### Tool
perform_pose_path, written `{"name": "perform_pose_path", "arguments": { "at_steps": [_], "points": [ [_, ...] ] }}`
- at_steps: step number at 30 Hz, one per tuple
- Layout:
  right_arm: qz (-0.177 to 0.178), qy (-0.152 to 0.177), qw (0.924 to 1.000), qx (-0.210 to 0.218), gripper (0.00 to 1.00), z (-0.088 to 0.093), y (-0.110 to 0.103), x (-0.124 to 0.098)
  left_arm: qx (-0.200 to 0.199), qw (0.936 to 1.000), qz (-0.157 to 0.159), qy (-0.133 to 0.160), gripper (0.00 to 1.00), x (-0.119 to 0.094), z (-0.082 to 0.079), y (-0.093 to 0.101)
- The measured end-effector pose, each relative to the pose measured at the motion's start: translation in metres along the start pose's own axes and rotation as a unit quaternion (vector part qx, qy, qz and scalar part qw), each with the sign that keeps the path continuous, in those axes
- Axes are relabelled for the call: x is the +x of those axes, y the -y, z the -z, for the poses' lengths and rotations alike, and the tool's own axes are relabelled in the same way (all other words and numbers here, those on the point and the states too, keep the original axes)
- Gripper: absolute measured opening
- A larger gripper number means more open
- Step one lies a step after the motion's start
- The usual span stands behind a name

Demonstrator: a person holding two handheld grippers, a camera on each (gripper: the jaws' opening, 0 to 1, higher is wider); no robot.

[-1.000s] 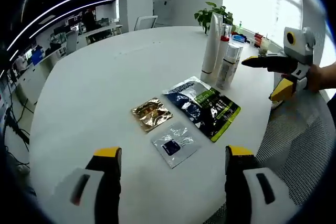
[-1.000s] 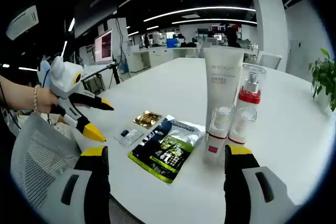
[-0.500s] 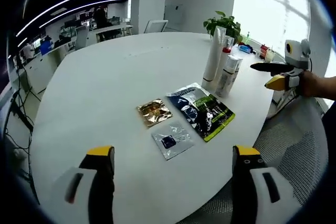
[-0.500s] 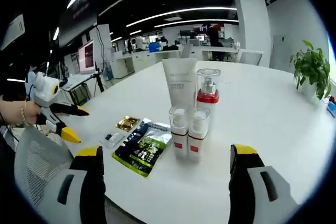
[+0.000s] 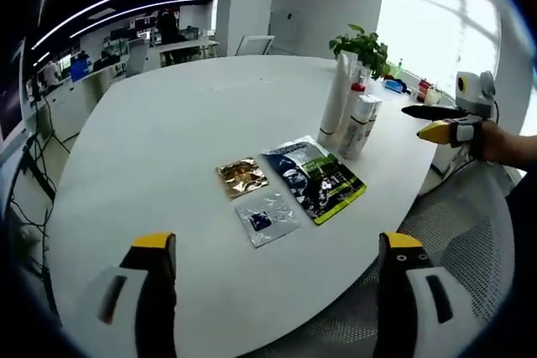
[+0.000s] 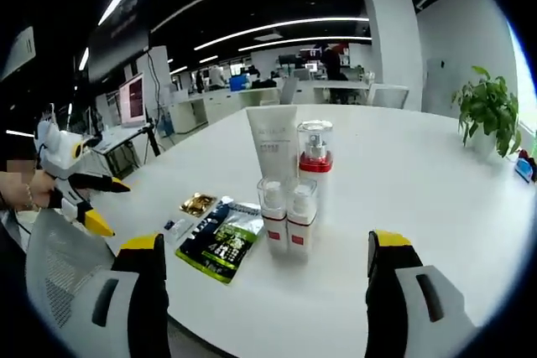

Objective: Arrange the skincare products in the storage area until every visible bottle or jar stands upright without overlapping.

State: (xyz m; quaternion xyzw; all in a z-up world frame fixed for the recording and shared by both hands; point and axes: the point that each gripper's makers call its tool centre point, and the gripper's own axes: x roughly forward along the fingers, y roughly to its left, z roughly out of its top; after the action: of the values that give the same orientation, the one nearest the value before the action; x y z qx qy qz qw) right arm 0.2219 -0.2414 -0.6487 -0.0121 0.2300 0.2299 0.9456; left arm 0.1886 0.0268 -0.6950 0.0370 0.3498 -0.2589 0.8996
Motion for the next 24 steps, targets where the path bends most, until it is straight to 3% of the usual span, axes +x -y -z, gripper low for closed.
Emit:
{"name": "perform_pose_path", "arguments": {
  "at_steps": [2,8,24],
  "points": [
    [0.002,0.001,1.0000,-0.001,1.00,0.0007,0.0013,0.0011,0.003,1.0000,-0.002,-0.009,0.98,0.0003,0.0040,-0.0011],
    [0.003,-0.004,1.0000,-0.005,1.00,0.0055,0.0025,0.0034,0.002,1.0000,-0.007,0.004,0.97,-0.0010,-0.0016,-0.0033],
    [0.005,-0.009,0.9999,-0.012,1.00,0.0074,0.0010,0.0039,0.014,0.9999,-0.010,-0.003,0.97,-0.0010,0.0027,-0.0034]
  ]
}}
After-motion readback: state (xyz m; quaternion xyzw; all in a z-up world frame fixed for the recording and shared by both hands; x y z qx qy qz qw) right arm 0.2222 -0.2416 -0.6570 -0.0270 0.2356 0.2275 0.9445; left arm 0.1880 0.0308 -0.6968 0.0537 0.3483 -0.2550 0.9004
